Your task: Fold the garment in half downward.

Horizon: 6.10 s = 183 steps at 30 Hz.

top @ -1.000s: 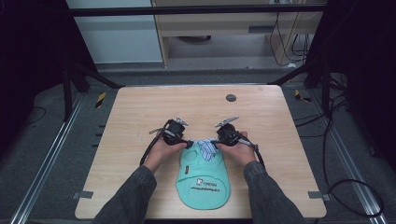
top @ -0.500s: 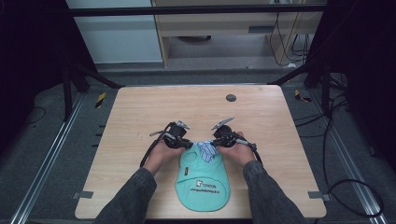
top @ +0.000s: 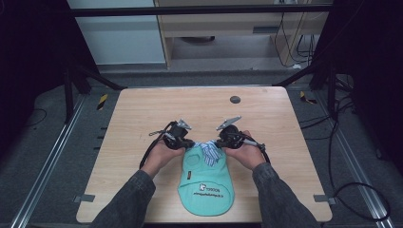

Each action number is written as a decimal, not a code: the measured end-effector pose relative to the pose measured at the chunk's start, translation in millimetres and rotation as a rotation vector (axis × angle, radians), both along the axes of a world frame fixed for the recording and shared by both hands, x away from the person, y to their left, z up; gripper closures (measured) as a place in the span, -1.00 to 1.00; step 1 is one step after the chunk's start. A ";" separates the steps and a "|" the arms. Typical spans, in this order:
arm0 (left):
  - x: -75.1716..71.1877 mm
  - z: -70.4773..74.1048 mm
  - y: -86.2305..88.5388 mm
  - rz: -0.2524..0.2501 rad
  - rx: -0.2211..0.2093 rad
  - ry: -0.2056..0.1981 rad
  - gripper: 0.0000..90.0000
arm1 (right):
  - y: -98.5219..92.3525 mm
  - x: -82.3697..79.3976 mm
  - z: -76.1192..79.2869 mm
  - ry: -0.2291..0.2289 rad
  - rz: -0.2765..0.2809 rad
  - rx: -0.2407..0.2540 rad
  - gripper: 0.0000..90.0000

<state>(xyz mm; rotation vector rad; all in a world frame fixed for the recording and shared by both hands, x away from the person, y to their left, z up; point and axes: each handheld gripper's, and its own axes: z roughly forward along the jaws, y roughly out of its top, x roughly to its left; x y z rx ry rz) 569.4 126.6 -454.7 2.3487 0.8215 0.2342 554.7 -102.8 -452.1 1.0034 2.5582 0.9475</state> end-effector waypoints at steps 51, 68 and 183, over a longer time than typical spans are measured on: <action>18.1 79.3 -6.0 -0.107 0.026 -0.136 0.89 | -15.6 13.3 64.4 -0.137 0.097 -0.033 0.86; 1.2 76.3 3.3 -0.089 0.018 -0.180 0.89 | -5.4 1.3 68.9 -0.194 0.086 -0.067 0.86; -86.4 22.4 10.9 -0.174 -0.030 -0.242 0.89 | -7.9 -83.4 13.8 -0.259 0.198 -0.114 0.83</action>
